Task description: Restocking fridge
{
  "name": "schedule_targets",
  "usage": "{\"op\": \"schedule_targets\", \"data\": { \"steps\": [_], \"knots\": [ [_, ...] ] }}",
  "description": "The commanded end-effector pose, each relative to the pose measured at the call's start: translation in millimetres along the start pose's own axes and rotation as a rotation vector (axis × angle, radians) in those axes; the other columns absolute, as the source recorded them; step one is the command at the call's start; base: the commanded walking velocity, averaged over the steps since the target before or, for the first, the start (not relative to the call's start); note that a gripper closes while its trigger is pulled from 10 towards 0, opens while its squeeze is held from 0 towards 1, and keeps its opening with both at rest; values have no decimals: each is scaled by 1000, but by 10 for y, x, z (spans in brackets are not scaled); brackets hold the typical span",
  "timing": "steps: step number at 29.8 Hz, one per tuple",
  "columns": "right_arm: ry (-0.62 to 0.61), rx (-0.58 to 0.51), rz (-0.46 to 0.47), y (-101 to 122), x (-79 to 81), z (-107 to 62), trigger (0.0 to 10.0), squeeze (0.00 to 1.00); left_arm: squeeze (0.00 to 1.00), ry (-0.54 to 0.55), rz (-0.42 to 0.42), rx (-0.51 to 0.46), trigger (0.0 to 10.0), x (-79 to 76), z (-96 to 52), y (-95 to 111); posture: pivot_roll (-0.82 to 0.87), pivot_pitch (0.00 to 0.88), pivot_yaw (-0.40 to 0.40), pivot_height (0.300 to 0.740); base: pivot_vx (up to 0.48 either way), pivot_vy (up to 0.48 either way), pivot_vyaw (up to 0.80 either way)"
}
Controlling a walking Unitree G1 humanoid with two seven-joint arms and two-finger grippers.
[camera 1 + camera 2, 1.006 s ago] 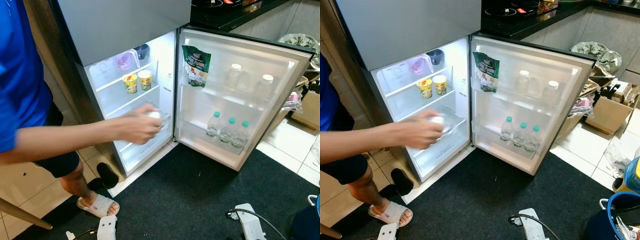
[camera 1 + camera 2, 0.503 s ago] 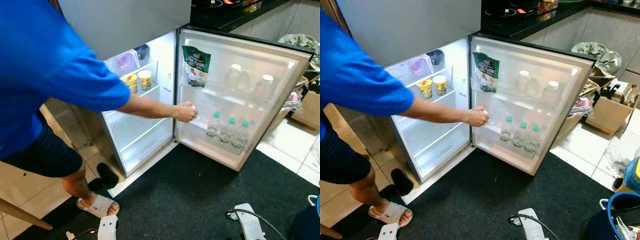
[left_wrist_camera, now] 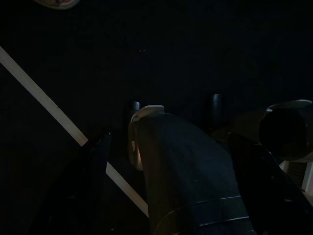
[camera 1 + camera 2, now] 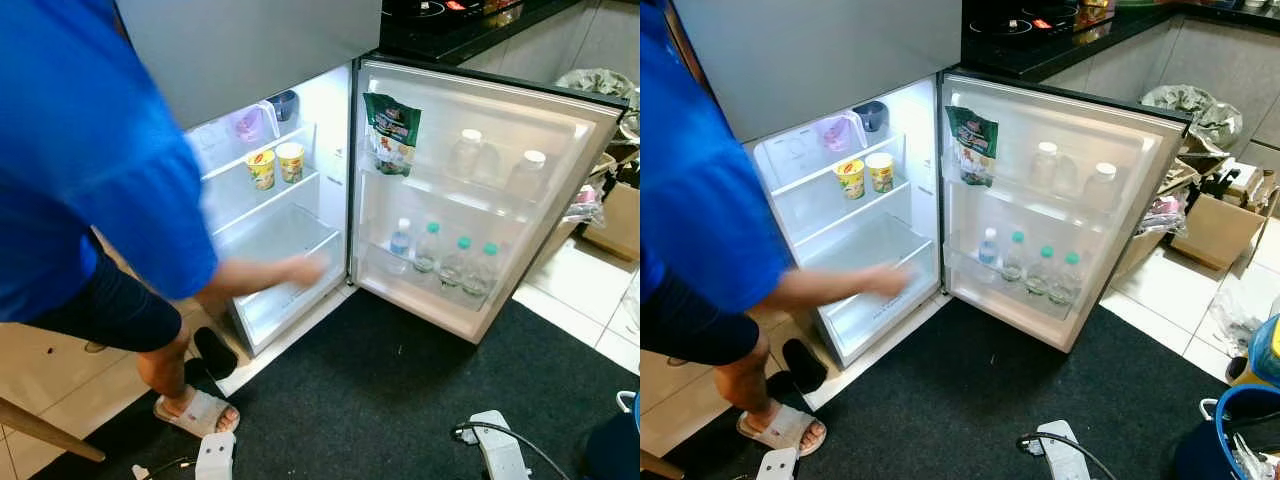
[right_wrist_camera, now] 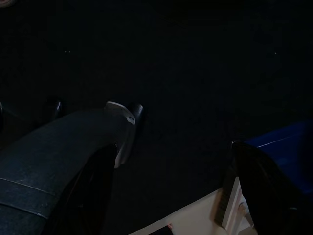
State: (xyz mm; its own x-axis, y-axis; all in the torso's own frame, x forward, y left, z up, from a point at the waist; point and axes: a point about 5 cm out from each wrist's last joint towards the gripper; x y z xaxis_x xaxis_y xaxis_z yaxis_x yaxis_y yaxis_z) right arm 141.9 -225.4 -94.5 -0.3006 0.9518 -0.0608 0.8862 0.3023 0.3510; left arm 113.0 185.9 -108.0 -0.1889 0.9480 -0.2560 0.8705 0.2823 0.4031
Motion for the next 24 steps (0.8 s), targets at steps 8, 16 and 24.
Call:
{"op": "schedule_targets", "data": {
  "steps": [8, 16, 24],
  "knots": [
    [-11, -18, 4, 47, -27, -2, 10000, 0, 0, 41, -1, 69, 10000, 77, -39, -161, -29, 0, 0, 740, 0, 0, 0],
    [-26, -26, 5, 55, -60, -10, 10000, 0, 0, 35, 17, 69, 10000, 80, -37, -136, -33, 0, 4, 740, 0, 0, 0],
    [-33, -65, -59, 120, -118, -27, 10000, 0, 0, 41, 1, 74, 10000, 93, -40, -139, -33, 0, 3, 740, 0, -299, 270]
  ]
}}
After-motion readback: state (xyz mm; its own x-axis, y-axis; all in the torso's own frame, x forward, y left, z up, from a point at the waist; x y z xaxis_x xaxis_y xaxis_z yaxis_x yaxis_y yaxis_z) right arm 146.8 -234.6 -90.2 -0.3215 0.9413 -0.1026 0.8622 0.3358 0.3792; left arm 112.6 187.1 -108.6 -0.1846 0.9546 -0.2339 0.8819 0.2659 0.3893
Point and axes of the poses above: a point about 5 cm out from each wrist's last joint towards the gripper, its own z axis pointing out of the wrist towards the gripper, its own y axis along the axis of the wrist's last joint, x = y × z, and after that the axes turned 7 degrees about -z, right-handed
